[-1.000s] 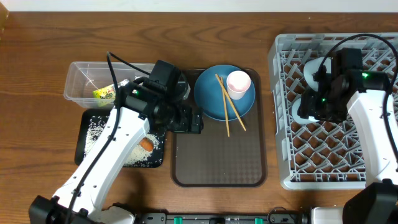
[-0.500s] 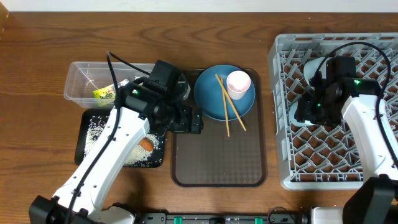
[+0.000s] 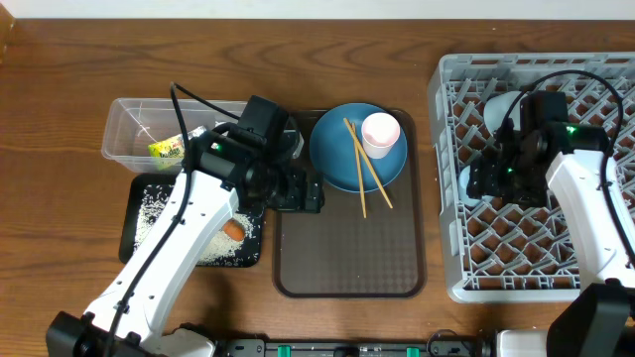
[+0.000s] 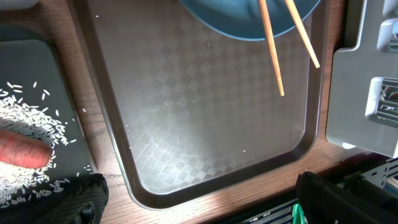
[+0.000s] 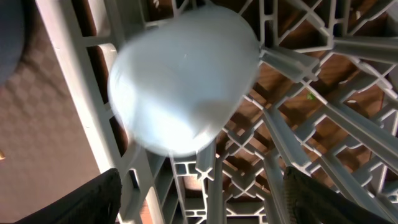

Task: Sort waste into correct bins and load items into the dishwasher rack
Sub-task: 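Move the left gripper to the pink cup on the teal plate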

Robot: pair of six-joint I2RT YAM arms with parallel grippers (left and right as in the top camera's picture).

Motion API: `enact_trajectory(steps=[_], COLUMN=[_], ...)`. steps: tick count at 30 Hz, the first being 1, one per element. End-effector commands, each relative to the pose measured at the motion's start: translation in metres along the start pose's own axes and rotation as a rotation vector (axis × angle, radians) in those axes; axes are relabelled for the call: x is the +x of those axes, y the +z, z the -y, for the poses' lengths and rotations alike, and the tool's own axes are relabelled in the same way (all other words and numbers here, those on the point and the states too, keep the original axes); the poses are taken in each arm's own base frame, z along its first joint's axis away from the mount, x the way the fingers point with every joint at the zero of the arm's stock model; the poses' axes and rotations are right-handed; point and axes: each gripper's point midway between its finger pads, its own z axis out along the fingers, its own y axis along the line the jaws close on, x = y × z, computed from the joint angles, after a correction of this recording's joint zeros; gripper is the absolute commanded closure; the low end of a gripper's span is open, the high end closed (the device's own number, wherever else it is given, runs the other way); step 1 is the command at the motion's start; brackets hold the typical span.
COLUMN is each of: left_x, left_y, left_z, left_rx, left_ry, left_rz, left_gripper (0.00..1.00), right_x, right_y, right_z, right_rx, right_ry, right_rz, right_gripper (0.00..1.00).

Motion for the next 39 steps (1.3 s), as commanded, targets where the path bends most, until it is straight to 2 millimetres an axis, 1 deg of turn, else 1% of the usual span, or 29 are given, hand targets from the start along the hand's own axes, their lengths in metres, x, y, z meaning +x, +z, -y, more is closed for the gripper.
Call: enact_trajectory(steps=[1,7,11,13,16,17,19,23,31,36,38,39], left_x=[0.001,0.001,0.001,0.001,0.001,0.001,0.001,0.001,0.001,-0.011,-0.02,-0.027], left_y=[0.002,0.002,0.002,0.002,0.002,0.002,0.002,0.002,0.002,0.002,0.001,0.001], left_z=[-0.004,-0.004,-0.004,-0.004,-0.004,-0.004,-0.004,-0.004,-0.003,0.001,0.006,0.01], left_rx=[-0.017,-0.017,-0.016,-0.017,-0.017,-0.016,-0.017,-0.017,-0.015,0.001,0.027,0.043], left_ry=[0.003,0.003,0.003,0.003,0.003,0.003,0.003,0.003,0.002,0.018,0.011,-0.03], left_rz=[-0.005,-0.005,-0.005,-0.005,-0.005,-0.005,-0.005,-0.005,-0.005,0.042,0.077,0.102], left_gripper=[0.01,0.01,0.01,0.01,0.01,0.01,0.01,0.01,0.01,0.01,0.01,0.01], right_x=[-0.01,-0.012,-0.007,-0.004,-0.003,-0.003,-0.002,-0.002,0.004,0.009,0.01,0.012], right_y=[-0.013,-0.028,-0.037,-0.037,-0.037,-0.037,-0.038,-0.038,-0.038,-0.038,-0.038,-0.038], right_z=[-0.002,-0.004,-0.005,-0.007,-0.011,-0.014,-0.017,-0.023,-0.023,-0.022,-0.022,-0.022], right_rx=[0.006,0.005,-0.001,-0.008,-0.033,-0.048,-0.07,-0.104,-0.101,-0.097,-0.096,-0.095], right_ry=[-0.005,-0.005,-0.003,-0.002,-0.002,-0.002,-0.001,-0.001,0.089,0.15,0.158,0.16], right_rz=[0.041,0.043,0.02,0.008,0.003,0.002,0.0,-0.003,-0.03,-0.053,-0.058,-0.066], right_gripper=[0.18,0.2,0.19,0.16,0.08,0.04,0.01,0.01,0.01,0.01,0.01,0.01])
